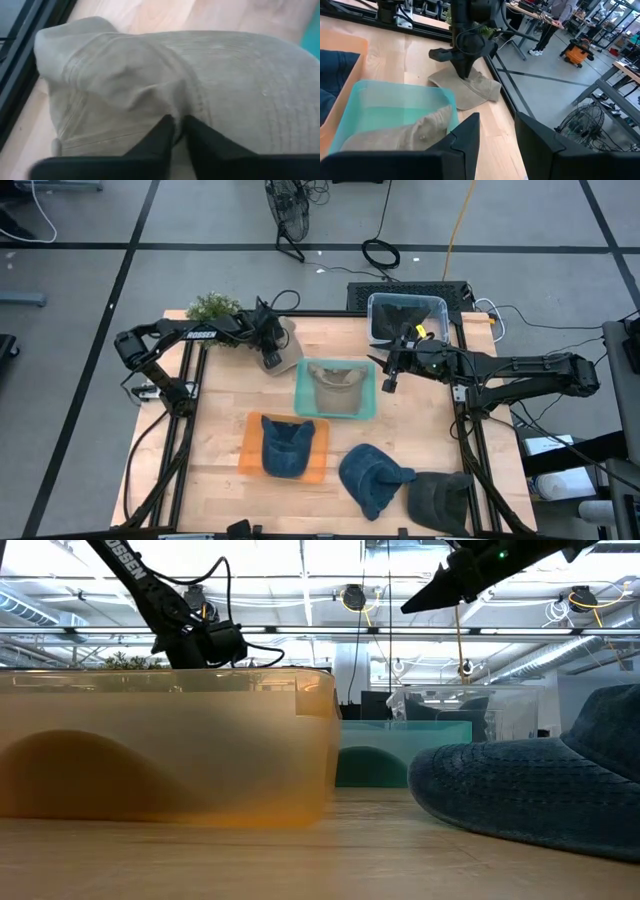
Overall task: Pick & Place hat
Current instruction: Put the brown cap into the blue bin
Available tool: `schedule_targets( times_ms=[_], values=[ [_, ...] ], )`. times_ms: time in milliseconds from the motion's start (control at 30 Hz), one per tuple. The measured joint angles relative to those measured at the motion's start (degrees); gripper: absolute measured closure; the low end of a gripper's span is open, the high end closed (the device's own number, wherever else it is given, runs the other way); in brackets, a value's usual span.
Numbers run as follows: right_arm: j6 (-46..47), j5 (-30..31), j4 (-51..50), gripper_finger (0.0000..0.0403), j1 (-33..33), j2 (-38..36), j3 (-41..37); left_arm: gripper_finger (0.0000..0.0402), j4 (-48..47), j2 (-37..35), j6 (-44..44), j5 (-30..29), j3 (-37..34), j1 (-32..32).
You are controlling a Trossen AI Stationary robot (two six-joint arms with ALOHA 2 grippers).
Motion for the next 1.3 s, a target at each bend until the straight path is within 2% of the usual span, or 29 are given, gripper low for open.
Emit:
schedule_targets(
  times_ms=[67, 133, 300, 433, 833, 1100, 1300],
  values=[
    [-0.13, 0.03, 0.00, 0.0287, 0.00, 0.00, 0.00, 0.0380, -0.48, -0.43, 0.00, 0.39, -0.02, 0.00],
    [-0.33, 0.04, 0.01, 0.0287, 0.00, 0.00, 0.00, 0.0391, -1.32, -1.54, -0.46, 0.48, 0.08, 0.00],
    [-1.18, 0.07, 0.01, 0.0287, 0.02, 0.00, 0.00, 0.0379, -2.91, -6.90, -0.50, 0.33, 1.23, -0.51],
    [-1.18, 0.09, -0.01, 0.0287, 0.02, 0.00, 0.00, 0.0395, -4.11, -11.76, -0.79, 0.35, 1.95, -1.46],
    [-1.18, 0.17, 0.01, 0.0287, 0.02, 0.00, 0.00, 0.0394, -7.71, -23.12, -1.68, 1.29, 1.99, -5.13],
    [-2.13, 0.33, 0.02, 0.0287, 0.02, 0.00, 0.00, 0.0396, -3.17, -26.88, -2.68, 2.36, 2.50, -14.42],
    [-2.68, 0.43, 0.24, 0.0287, 0.00, 0.00, 0.00, 0.0396, -1.52, -24.35, -2.21, 0.79, 8.72, -24.61]
  ],
)
